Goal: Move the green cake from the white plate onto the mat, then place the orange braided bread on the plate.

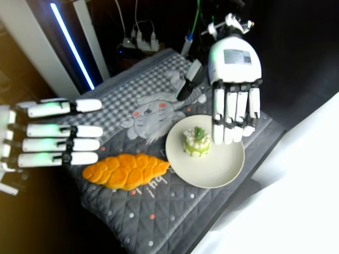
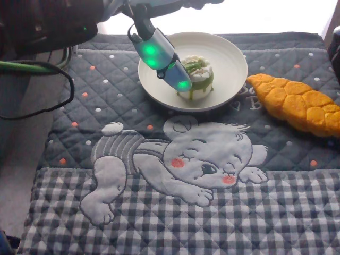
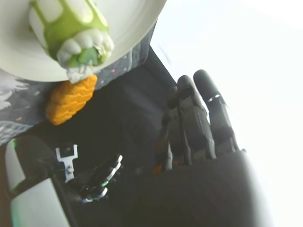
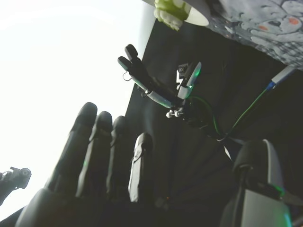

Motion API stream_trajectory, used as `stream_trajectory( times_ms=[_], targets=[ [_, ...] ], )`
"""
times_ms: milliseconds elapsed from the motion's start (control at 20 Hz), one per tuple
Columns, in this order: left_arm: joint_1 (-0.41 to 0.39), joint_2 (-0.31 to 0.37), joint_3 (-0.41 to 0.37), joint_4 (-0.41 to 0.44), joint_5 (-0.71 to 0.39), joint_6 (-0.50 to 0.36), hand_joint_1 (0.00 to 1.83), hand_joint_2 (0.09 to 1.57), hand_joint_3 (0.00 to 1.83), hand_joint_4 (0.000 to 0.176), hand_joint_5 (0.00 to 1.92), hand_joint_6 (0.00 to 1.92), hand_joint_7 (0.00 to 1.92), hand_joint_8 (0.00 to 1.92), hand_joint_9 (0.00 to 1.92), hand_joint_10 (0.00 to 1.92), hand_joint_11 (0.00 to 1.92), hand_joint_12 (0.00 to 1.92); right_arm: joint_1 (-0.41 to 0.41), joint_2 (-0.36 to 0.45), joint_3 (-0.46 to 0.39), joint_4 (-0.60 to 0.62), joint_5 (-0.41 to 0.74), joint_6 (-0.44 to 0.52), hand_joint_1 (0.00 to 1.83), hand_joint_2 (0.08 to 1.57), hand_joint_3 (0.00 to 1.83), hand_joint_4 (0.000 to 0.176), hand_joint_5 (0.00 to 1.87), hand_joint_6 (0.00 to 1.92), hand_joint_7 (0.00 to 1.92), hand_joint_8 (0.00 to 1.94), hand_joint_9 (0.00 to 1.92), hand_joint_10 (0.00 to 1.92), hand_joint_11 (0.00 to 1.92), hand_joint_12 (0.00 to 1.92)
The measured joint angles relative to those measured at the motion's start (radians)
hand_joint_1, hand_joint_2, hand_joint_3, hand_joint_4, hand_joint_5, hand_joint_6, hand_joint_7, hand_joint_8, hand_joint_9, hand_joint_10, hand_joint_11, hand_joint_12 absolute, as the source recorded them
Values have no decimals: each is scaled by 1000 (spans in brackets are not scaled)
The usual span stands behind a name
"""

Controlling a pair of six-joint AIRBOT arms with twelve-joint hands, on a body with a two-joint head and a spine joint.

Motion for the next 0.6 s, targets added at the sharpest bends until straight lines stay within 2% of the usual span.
stream_trajectory(
  times_ms=[50, 250, 350, 400, 450, 550, 600],
  targets=[
    [1, -2, 2, 0, 6, 0, 642, 555, 0, 76, 107, 0, 396, 0, 478, 0, 87, 867, 0, 0, -2, 0, 1, 0, 666, 808, 10, 176, 253, 0, 368, 3, 316, 5, 276, 206],
    [23, -21, 26, 0, 33, 0, 650, 540, 0, 46, 128, 1, 419, 1, 470, 2, 71, 911, 0, 0, -4, 0, 6, 0, 595, 814, 3, 176, 262, 4, 366, 0, 315, 0, 322, 221],
    [34, -39, 48, -3, 40, 0, 621, 537, 0, 45, 141, 2, 436, 0, 492, 0, 106, 882, 0, 0, -6, -3, 7, 0, 613, 811, 1, 176, 263, 2, 327, 0, 277, 0, 282, 205],
    [46, -46, 59, -7, 42, -1, 622, 537, 0, 54, 148, 4, 440, 1, 480, 0, 97, 874, 0, 0, -6, -4, 10, 0, 610, 814, 2, 176, 263, 2, 324, 1, 278, 2, 264, 197],
    [53, -51, 65, -9, 46, -1, 627, 528, 0, 76, 140, 0, 425, 0, 456, 0, 79, 861, 0, 0, -6, -2, 11, 0, 612, 822, 5, 176, 272, 5, 363, 16, 301, 11, 273, 201],
    [71, -77, 95, -21, 66, -1, 620, 532, 0, 82, 141, 1, 415, 0, 445, 0, 75, 855, 0, 0, -6, 2, 13, 0, 591, 828, 6, 176, 273, 3, 393, 21, 335, 21, 298, 211],
    [74, -87, 108, -27, 76, -1, 610, 539, 0, 96, 139, 0, 402, 3, 439, 2, 90, 797, 0, 0, -10, 2, 13, 0, 570, 839, 9, 176, 271, 2, 376, 11, 317, 12, 289, 206]
  ],
)
